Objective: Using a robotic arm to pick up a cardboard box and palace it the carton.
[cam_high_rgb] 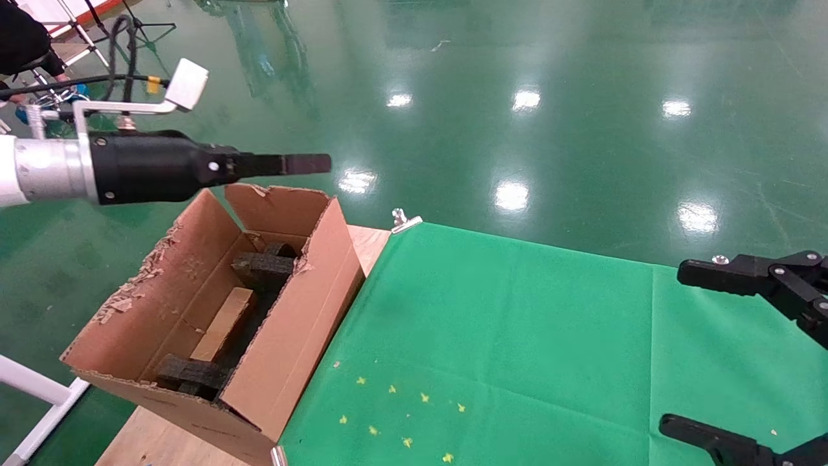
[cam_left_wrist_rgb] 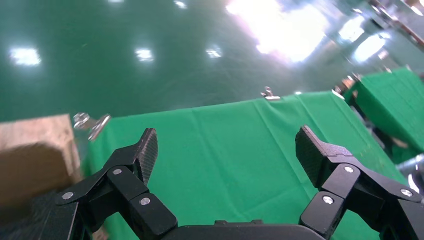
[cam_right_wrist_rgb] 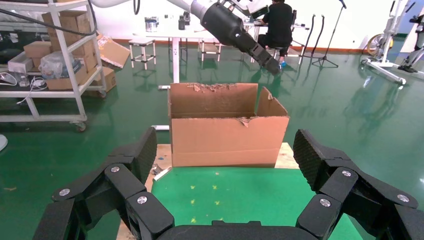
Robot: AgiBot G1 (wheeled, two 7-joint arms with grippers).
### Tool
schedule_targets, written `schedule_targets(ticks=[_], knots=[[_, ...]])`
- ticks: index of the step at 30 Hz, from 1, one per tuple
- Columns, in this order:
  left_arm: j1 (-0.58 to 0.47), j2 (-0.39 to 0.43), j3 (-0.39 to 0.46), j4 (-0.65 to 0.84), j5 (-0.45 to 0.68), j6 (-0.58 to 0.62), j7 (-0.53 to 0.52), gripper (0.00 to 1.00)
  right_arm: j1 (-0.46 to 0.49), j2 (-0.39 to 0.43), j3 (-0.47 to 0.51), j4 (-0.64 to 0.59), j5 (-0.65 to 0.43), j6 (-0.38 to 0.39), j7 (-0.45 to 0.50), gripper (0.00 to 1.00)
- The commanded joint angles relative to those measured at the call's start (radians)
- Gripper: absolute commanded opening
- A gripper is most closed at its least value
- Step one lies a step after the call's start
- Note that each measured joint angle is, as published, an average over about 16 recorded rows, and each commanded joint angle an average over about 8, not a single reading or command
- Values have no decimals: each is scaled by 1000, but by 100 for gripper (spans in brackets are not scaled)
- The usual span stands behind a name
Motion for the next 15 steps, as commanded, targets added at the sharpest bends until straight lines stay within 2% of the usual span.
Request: schedule_targets(ticks=[1, 15], knots=[[29, 0, -18, -37, -17, 1, 19, 100, 0, 0, 0, 0, 0, 0, 0, 100], [231, 1, -142, -294, -140, 8, 150, 100, 0, 0, -1, 0, 0, 0, 0, 100]])
